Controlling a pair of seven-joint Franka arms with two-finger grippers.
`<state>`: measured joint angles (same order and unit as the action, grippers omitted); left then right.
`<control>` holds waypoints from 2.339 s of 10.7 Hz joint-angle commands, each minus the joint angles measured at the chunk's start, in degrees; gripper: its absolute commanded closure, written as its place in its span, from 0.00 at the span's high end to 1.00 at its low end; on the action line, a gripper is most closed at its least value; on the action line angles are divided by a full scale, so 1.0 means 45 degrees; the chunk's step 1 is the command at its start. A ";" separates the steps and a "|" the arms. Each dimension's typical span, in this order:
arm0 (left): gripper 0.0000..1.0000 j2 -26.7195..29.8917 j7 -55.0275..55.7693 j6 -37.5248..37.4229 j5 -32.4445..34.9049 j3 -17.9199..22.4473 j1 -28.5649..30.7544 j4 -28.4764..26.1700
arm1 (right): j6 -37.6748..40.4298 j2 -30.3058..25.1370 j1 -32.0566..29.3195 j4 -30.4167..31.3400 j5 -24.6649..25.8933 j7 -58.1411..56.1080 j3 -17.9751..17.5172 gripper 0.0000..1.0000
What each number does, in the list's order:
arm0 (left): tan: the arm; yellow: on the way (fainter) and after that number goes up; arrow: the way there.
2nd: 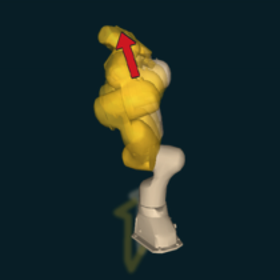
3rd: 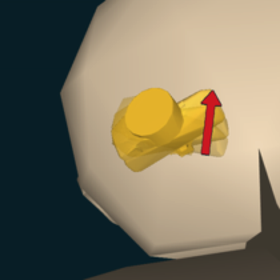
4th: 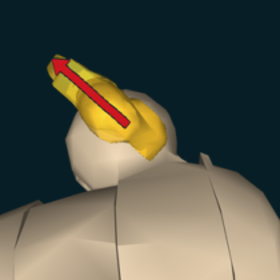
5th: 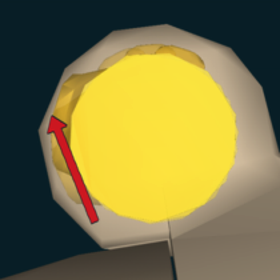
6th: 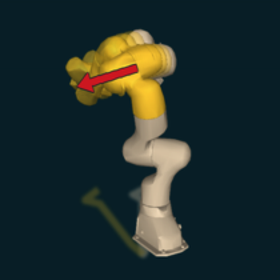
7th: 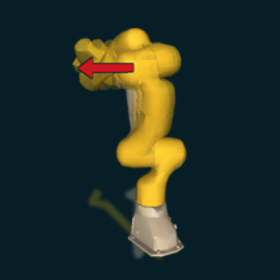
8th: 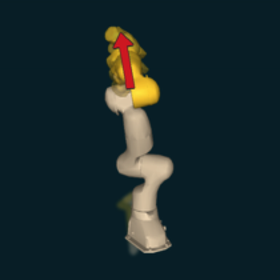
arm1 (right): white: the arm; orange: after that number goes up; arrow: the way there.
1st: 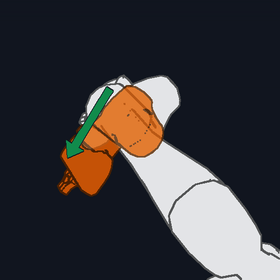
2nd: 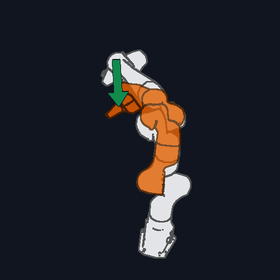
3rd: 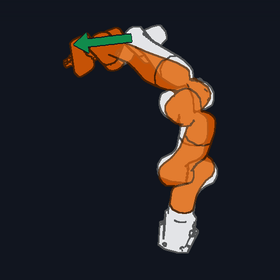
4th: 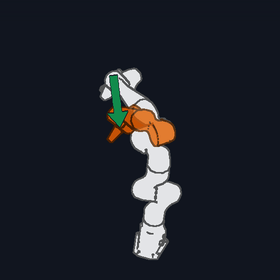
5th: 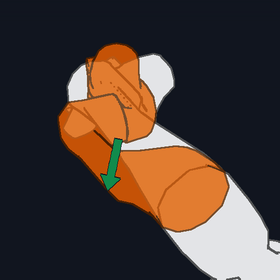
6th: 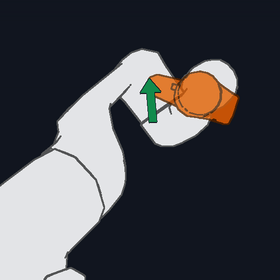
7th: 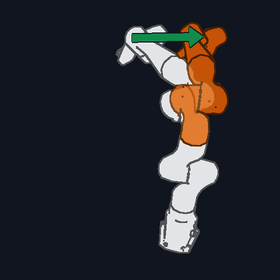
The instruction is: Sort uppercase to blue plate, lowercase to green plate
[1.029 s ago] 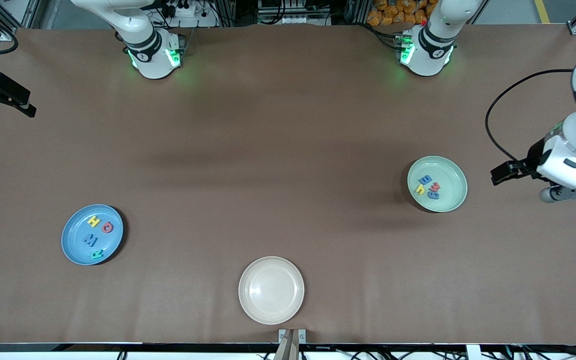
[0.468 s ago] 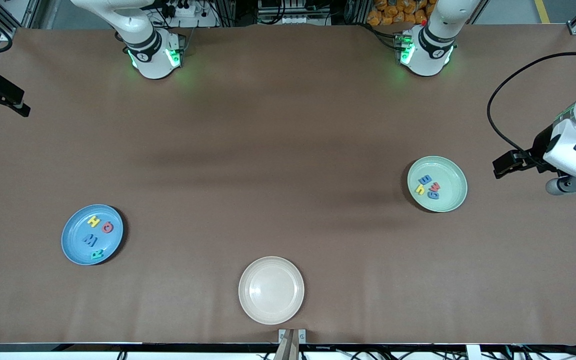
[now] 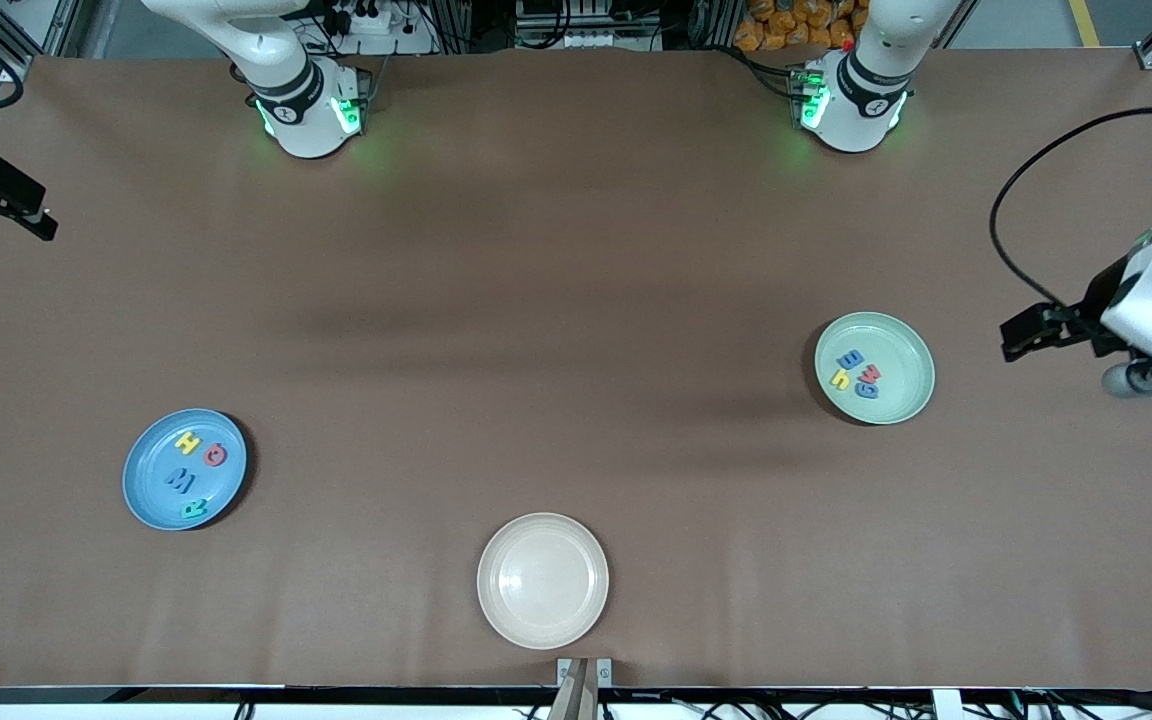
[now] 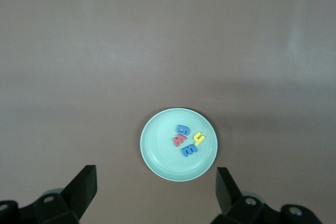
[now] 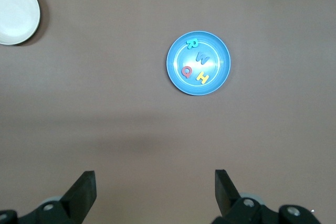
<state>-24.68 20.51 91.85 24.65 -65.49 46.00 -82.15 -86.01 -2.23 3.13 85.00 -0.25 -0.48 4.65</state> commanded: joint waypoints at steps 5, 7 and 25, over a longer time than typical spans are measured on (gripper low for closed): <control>1.00 0.2943 -0.1257 -0.0509 -0.4261 1.1724 -0.9602 0.0619 | -0.0223 0.0125 -0.0071 0.0094 0.0134 0.0282 -0.0076 1.00; 1.00 0.3392 -0.1412 -0.0509 -0.4579 1.2209 -0.9928 0.0502 | -0.0223 0.0125 -0.0052 0.0114 0.0134 0.0282 -0.0076 1.00; 1.00 0.5055 -0.3933 -0.1017 -0.4851 1.4925 -1.1081 -0.1081 | -0.0223 0.0145 0.0007 0.0212 0.0036 0.0282 -0.0057 1.00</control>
<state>-2.60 3.99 87.70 5.08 1.30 -3.95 -86.60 -86.84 -1.15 3.15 85.37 -0.20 -0.17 4.45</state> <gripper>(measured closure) 0.000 0.000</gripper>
